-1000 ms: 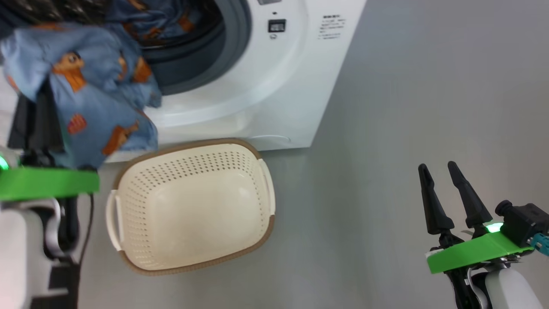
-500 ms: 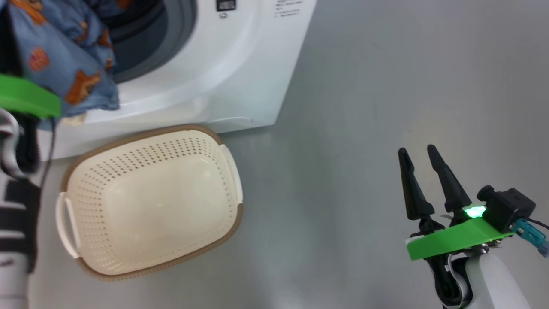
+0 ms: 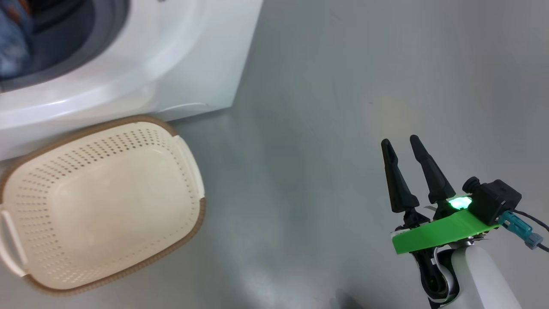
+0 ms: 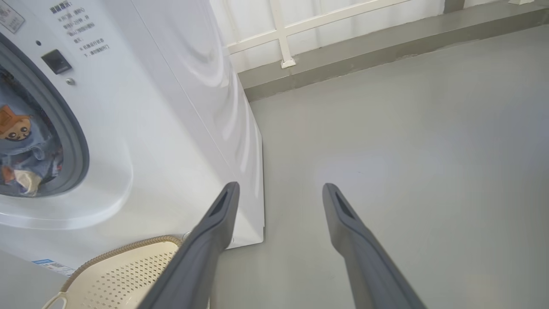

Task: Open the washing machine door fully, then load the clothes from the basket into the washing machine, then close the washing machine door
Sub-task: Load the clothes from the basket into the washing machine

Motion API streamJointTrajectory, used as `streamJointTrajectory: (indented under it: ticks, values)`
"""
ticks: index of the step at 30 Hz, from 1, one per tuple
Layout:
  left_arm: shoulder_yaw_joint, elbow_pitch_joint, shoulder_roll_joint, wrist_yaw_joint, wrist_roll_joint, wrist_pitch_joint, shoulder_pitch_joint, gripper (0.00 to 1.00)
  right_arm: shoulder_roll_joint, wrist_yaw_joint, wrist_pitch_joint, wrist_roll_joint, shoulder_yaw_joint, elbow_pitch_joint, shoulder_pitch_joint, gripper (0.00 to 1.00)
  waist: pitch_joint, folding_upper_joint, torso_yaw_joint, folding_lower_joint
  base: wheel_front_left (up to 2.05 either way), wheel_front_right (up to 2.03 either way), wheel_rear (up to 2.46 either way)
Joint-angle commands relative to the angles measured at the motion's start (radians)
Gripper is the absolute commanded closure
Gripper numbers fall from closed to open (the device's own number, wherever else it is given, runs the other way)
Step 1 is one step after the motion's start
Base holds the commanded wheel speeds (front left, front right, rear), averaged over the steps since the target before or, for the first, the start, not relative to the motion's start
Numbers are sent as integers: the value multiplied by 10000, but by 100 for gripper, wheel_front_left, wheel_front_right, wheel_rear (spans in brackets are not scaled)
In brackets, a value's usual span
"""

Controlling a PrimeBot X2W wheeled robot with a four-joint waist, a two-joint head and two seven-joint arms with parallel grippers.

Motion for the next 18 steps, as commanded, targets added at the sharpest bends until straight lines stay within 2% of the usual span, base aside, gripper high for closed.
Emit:
streamJointTrajectory:
  ticks: [1,6,7,8,9,18]
  values:
    - [369,-534,583,29,226,-59,-360,100,40,16,-48,155,204,-249,-137,0,316,0,-309,0,0,0,0]
    - [1143,-1337,518,39,944,-59,-339,100,81,16,-48,185,206,-270,-196,0,465,0,-442,0,0,0,0]
    - [1145,-1197,495,34,1092,-59,-233,86,86,16,-48,190,204,-271,-201,0,471,0,-449,0,0,0,0]
    - [1106,-1035,500,30,1253,-59,-156,40,90,16,-48,193,208,-269,-204,0,476,0,-454,0,0,0,0]
    - [1078,-859,501,25,1378,-59,-86,0,94,16,-48,195,226,-261,-209,0,470,0,-464,0,0,0,0]
    - [1377,360,295,-4,1461,-59,55,0,104,16,-48,296,332,-288,-309,0,507,0,-388,0,0,0,0]
